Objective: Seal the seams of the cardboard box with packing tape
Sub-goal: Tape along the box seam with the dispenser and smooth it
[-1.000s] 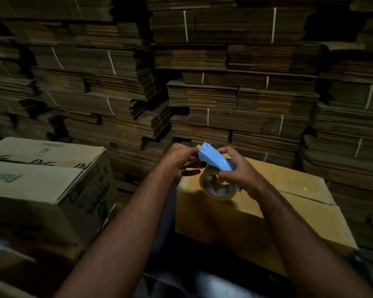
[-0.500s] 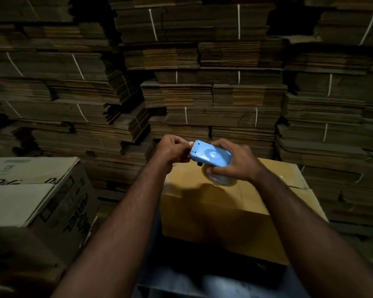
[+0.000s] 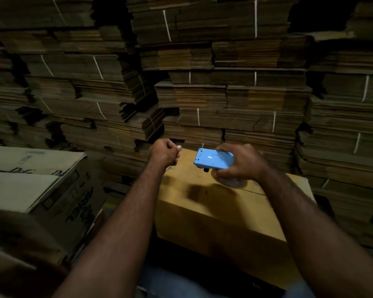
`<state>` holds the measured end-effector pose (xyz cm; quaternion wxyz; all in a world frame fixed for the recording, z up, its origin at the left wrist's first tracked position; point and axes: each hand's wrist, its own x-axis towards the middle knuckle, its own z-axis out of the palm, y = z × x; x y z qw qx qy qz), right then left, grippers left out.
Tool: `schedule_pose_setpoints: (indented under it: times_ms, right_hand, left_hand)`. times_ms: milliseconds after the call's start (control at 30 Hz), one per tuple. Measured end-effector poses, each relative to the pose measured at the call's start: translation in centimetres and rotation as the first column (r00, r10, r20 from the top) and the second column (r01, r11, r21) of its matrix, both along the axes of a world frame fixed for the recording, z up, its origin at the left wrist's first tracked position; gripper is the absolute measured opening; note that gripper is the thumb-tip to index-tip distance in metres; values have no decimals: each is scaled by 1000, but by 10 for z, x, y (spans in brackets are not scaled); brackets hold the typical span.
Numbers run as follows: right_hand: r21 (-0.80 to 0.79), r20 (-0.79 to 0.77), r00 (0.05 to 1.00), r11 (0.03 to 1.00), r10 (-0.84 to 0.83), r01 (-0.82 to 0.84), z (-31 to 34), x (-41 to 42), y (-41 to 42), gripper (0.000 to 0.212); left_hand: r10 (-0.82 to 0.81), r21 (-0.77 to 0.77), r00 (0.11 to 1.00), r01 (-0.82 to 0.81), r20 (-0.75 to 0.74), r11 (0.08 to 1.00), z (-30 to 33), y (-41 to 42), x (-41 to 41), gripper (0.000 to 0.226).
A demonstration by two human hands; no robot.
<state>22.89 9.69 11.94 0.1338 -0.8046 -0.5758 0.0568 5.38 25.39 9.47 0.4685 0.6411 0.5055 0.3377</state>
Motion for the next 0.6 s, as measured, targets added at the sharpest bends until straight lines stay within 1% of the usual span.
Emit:
schedule_pose_setpoints:
  times_ms: [67,200,333,433,600]
  right_hand:
    - [-15,7,1000,1000,21,-21,-5,-4,10,83]
    - [-102,49,997,993,67,-61,-12,-15,37,89]
    - [-169,141,985,983,100,-75,-7,-25,67,88]
    - [-227,176,976,970,124,-82,-2,-33,89,87]
    - [-300,230,965,952,126,-53,-1,-44,114,86]
  left_hand:
    - [45,27,998,-44,-40,999,-6,7,-3,12]
    - [86,31,993,-84,-83,996,-24,26,-13,23]
    - [88,20,989,-87,-121,996,-42,51,-21,29]
    - [85,23,988,-83,-131,996,-51,67,-25,25]
    - [13,-33,986,-19,-165,999,-66,89,-28,26]
